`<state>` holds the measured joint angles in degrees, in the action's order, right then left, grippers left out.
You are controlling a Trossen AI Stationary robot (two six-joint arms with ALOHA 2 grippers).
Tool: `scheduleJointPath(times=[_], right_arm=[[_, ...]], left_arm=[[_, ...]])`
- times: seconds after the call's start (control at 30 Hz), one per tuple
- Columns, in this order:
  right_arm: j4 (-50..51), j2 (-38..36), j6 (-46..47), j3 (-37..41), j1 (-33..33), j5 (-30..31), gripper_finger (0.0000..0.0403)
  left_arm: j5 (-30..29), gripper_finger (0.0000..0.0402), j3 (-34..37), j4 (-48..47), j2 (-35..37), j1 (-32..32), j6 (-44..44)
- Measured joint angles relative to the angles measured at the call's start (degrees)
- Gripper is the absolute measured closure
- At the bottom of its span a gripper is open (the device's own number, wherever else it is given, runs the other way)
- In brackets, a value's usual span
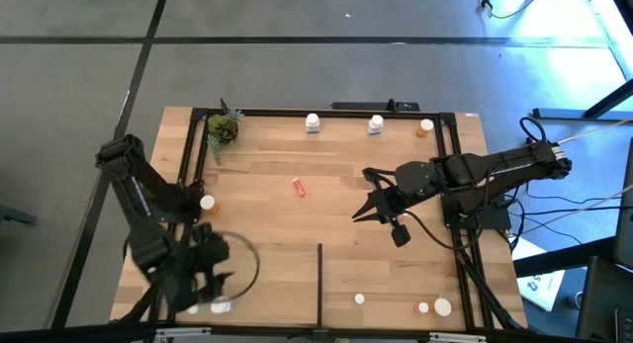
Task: Pick and place medicine bottles onto shelf by color
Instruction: Put the top left pink pill bottle on the shelf
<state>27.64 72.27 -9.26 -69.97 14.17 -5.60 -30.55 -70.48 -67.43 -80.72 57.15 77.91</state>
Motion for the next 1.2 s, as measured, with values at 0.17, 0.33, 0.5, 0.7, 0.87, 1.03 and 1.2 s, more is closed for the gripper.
scheduleJointPath(times=[0.17, 0.33, 0.5, 0.7, 0.87, 1.03, 1.2], right_arm=[[0.00, 0.00, 0.00, -0.02, 0.00, 0.01, 0.0367], [0.00, 0.00, 0.00, -0.02, 0.00, 0.01, 0.0367], [-0.11, 0.00, 0.02, -0.02, -0.02, 0.01, 0.0367], [-0.13, 0.00, -0.02, -0.02, -0.02, 0.01, 0.0367], [-0.17, 0.00, 0.07, -0.01, -0.02, 0.01, 0.0367], [-0.46, 0.00, 2.78, -0.02, -0.02, 0.01, 0.0367], [-0.90, 0.00, 5.45, -0.02, -1.10, 1.71, 0.0367]], left_arm=[[2.07, 0.0088, 0.00, -0.10, 2.41, -10.44, -0.35], [7.42, 0.0091, 0.00, -0.82, 3.76, -22.34, -0.46], [12.61, 0.0088, 0.00, -1.07, 3.75, -32.73, -2.41], [14.34, 0.0092, 0.00, 0.33, 3.71, -42.39, -9.16], [15.14, 0.0088, 0.00, 0.36, 3.69, -46.46, -14.41], [14.64, 0.0092, 0.00, 0.43, 3.69, -47.97, -17.14], [14.63, 0.0089, 0.00, 0.46, 3.65, -49.37, -18.60]])
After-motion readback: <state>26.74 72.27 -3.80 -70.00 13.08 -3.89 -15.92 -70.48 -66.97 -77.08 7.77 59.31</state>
